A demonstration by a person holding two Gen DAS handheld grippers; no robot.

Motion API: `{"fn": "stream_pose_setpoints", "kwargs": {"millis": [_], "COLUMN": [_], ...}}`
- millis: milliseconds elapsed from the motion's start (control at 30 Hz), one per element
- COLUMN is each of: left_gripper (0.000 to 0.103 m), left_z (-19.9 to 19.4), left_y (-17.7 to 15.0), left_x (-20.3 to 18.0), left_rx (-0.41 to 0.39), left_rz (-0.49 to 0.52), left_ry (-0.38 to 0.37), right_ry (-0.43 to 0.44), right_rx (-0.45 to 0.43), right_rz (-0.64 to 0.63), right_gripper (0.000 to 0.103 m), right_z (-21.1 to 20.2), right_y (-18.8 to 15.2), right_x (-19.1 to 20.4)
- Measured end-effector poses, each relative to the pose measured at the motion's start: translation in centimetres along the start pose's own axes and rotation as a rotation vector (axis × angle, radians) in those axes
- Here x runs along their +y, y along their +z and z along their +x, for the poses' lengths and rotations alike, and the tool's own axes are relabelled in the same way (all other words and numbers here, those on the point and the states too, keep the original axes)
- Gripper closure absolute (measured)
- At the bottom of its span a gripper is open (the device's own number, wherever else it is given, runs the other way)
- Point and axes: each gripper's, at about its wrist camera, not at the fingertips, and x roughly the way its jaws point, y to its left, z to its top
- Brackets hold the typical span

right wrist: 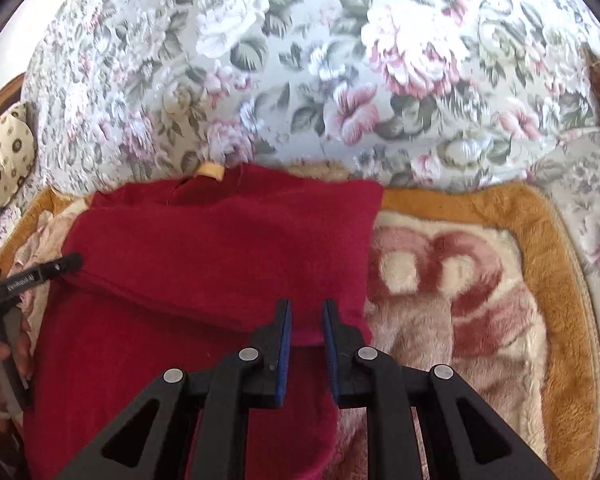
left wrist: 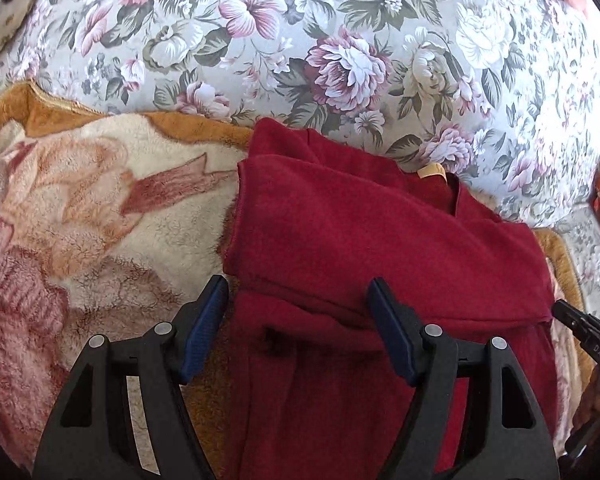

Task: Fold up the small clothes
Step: 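Smooth the folded sweater edge with the right tool, then withdraw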

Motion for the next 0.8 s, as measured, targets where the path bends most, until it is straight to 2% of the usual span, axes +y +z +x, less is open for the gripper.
{"fn": "stream_pose_setpoints", "kwargs": {"millis": [100, 200, 300, 433, 600, 633, 700, 800], "left_gripper": [0.031, 0.031, 0.031, 0.031, 0.031, 0.031, 0.031, 0.031], "left_z": [0.2, 0.2, -0.5, -1.7, -3.4, -3.8, -4.4, -5.1], "left_y": [0.0, -0.1, -0.5, -1.9, -3.4, -3.5, -3.3, -2.7], "left_x": [-0.2, -0.2, -0.4, -1.1, -1.7, -1.8, -1.7, -1.1], "left_rx": [-0.001, -0.006, -0.005, 0.001, 0.005, -0.002, -0.008, -0.042], "left_rz": [0.013, 0.020, 0.026, 0.055, 0.067, 0.061, 0.041, -0.011], "left_ry": [0.011, 0.018, 0.020, 0.041, 0.044, 0.038, 0.032, -0.005], "right_ry": [-0.009, -0.017, -0.023, 0.074, 0.071, 0.061, 0.031, -0.019], "right_rx": [0.048, 0.036, 0.053, 0.045, 0.043, 0.028, 0.006, -0.008], "right_rz": [0.003, 0.002, 0.004, 0.050, 0.090, 0.102, 0.099, 0.029], "right_gripper": [0.089, 0.089, 0.089, 0.088, 0.087, 0.086, 0.076, 0.071], "right_z": [1.6, 1.5, 0.1, -2.7, -4.4, -4.7, -4.7, -3.6], "right_y": [-0.6, -0.6, -0.5, -1.8, -4.0, -4.2, -4.1, -2.9], "right_x": [-0.5, -0.3, 0.1, 0.2, 0.2, 0.2, 0.3, 1.2]}}
